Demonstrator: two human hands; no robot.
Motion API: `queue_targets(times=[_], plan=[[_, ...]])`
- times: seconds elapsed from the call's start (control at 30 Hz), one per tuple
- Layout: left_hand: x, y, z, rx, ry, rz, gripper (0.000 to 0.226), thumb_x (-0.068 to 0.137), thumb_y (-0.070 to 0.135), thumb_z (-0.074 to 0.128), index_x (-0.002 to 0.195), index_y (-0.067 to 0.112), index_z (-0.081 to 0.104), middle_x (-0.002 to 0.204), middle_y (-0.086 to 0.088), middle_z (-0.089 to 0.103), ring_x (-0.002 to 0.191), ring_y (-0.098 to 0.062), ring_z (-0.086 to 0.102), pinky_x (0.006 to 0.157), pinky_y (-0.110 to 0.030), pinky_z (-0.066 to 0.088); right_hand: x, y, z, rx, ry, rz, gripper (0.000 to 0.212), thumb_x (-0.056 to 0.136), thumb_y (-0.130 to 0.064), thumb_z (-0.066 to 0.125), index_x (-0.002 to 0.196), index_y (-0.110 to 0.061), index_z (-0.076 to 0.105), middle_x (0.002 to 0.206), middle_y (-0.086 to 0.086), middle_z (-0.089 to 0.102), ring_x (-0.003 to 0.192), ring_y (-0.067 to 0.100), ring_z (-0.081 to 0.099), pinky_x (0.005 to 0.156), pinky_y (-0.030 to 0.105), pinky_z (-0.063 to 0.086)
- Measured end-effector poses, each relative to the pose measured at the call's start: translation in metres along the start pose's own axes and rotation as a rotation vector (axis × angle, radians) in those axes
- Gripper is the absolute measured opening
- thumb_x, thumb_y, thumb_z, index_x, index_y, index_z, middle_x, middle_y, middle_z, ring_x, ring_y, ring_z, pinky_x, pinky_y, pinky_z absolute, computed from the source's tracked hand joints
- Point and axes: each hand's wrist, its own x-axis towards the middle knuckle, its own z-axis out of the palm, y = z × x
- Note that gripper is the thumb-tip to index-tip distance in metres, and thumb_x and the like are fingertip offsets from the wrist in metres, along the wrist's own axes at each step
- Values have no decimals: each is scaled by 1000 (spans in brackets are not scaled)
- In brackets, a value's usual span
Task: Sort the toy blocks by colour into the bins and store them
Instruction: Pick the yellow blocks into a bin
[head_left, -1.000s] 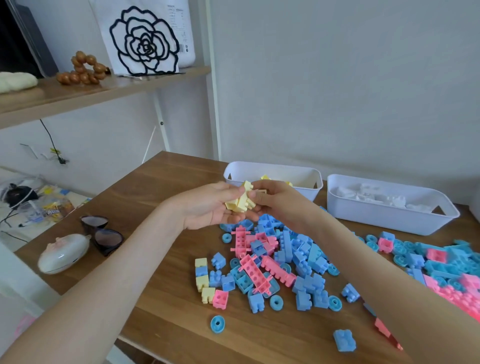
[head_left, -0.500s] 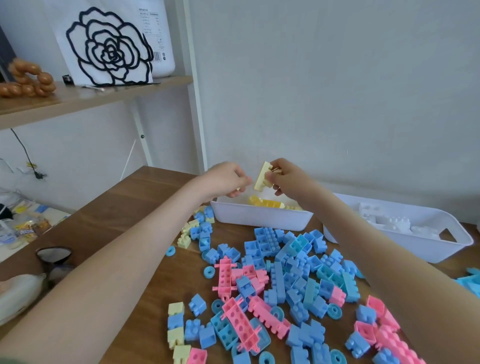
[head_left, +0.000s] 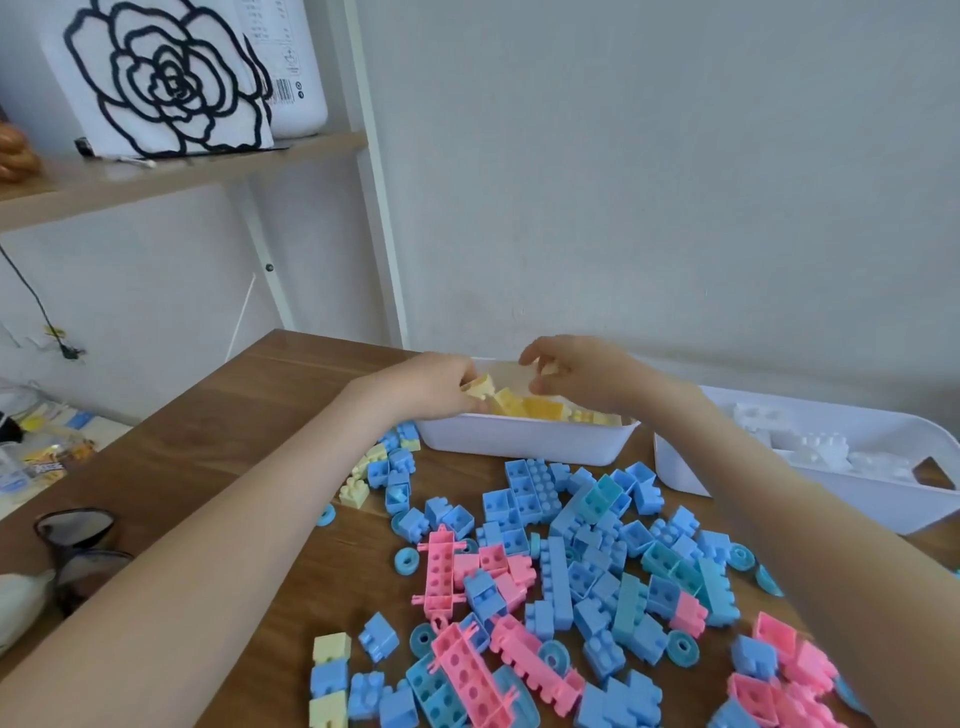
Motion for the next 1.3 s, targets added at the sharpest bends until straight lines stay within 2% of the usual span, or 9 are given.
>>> queue_targets(times=[0.1, 0.17, 0.27, 0.53, 0.7, 0.8, 0.97, 1.13, 1.3], plan=[[-12, 2, -4, -37, -35, -22, 55, 97, 44, 43, 143, 15, 35, 141, -5, 46, 124, -22, 48, 99, -31, 40, -11, 0, 4, -50, -100, 13, 41, 95, -30, 50, 135, -24, 43, 134, 0, 48, 108, 15, 49, 86, 23, 34], [-29, 2, -10, -138, 67, -6, 51, 101, 39, 37, 146, 17, 30, 146, -6, 41, 128, -21, 45, 101, -31, 37, -21, -1, 5, -75, -49, 7, 41, 96, -27, 48, 136, -23, 41, 137, 1, 45, 118, 18, 47, 92, 26, 36], [-62, -4, -14, -144, 186, 19, 46, 101, 34, 38, 145, 20, 32, 147, -4, 40, 130, -20, 43, 99, -31, 36, -40, -11, 4, -117, 7, -18, 42, 96, -27, 48, 137, -24, 39, 138, -1, 42, 121, 18, 46, 102, 38, 37], [-179, -12, 24, -287, 47, 17, 69, 91, 35, 58, 147, 25, 20, 142, 7, 41, 118, -6, 47, 101, -24, 40, -111, -77, 18, -101, -154, -242, 34, 96, -25, 49, 130, -21, 49, 125, -2, 52, 111, 15, 52, 91, 21, 36], [-229, -21, 52, -211, 64, 85, 51, 92, -2, 38, 134, 26, 47, 119, 14, 51, 106, 2, 47, 81, 0, 34, -151, -124, 43, -85, -264, -421, 33, 97, -18, 48, 129, -22, 53, 125, -4, 55, 108, 11, 51, 94, 22, 38], [-250, -30, 68, -138, 134, 120, 58, 87, -8, 35, 133, 25, 48, 125, 13, 48, 119, -4, 42, 91, -4, 26, -168, -144, 63, -31, -308, -480, 31, 95, -16, 50, 126, -22, 55, 122, -2, 56, 106, 10, 52, 95, 24, 39], [-257, -42, 90, -89, 124, 166, 57, 91, -6, 34, 140, 21, 42, 143, 13, 38, 131, -8, 35, 108, -17, 25, -180, -158, 101, -155, -317, -534, 39, 93, -20, 54, 131, -19, 49, 131, 0, 45, 120, 16, 39, 102, 27, 31], [-253, -46, 94, -37, 205, 81, 39, 99, 13, 41, 136, 24, 44, 124, 5, 44, 115, -9, 38, 90, -16, 30, -174, -157, 111, -317, -204, -496, 25, 93, -20, 51, 117, -19, 55, 120, 2, 43, 111, 18, 42, 88, 26, 31], [-255, -47, 102, -91, 203, 43, 28, 98, 27, 47, 126, 24, 51, 112, 7, 48, 106, -8, 43, 85, -21, 38, -172, -152, 104, -156, -342, -342, 20, 93, -18, 51, 113, -17, 57, 109, -2, 50, 101, 13, 47, 87, 22, 35]])
